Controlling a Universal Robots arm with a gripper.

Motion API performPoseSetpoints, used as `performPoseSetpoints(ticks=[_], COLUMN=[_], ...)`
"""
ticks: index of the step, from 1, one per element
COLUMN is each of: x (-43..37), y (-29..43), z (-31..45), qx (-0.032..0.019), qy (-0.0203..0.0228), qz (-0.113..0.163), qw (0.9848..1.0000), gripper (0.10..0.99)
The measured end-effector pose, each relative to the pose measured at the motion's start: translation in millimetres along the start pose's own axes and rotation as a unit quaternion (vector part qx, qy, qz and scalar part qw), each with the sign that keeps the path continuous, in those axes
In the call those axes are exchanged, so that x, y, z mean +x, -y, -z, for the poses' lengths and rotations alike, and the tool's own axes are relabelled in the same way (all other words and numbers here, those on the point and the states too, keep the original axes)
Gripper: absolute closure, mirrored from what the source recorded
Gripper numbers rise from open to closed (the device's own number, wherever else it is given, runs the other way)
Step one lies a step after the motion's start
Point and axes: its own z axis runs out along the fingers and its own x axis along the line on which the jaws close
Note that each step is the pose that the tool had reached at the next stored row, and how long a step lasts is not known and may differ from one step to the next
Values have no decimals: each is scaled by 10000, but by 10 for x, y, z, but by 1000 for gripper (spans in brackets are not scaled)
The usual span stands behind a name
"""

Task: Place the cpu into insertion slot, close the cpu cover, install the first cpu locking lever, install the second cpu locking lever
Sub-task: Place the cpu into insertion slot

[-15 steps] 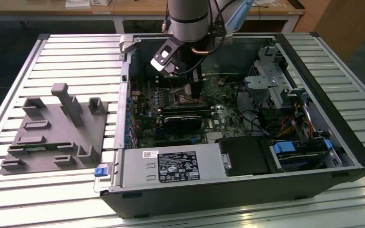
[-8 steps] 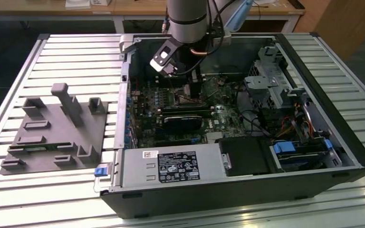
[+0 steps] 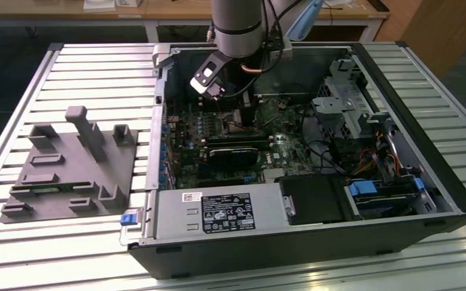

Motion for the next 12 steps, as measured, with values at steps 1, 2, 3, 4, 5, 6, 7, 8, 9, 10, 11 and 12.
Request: performPoseSetpoints(ticks=[1,2,3,4,5,6,7,8,9,10,11,12], x=[3,6,8,9,10,10,10,10,10,10,10,10], y=[5,11,20,28,35,41,46,49,51,53,55,56], z=[-6,-11,-14,-18,-22,-28,-36,-45,-55,-64,-74,-82], qx=[0,0,0,0,0,0,0,1,2,5,8,11], qy=[0,0,-1,0,0,0,-1,-4,-8,-13,-17,-17], qz=[0,0,0,0,0,0,0,-1,-1,-2,-3,-3], qw=[10000,10000,10000,10000,10000,10000,10000,10000,10000,10000,10000,10000], gripper=[545,545,545,545,545,545,545,545,545,545,545,545])
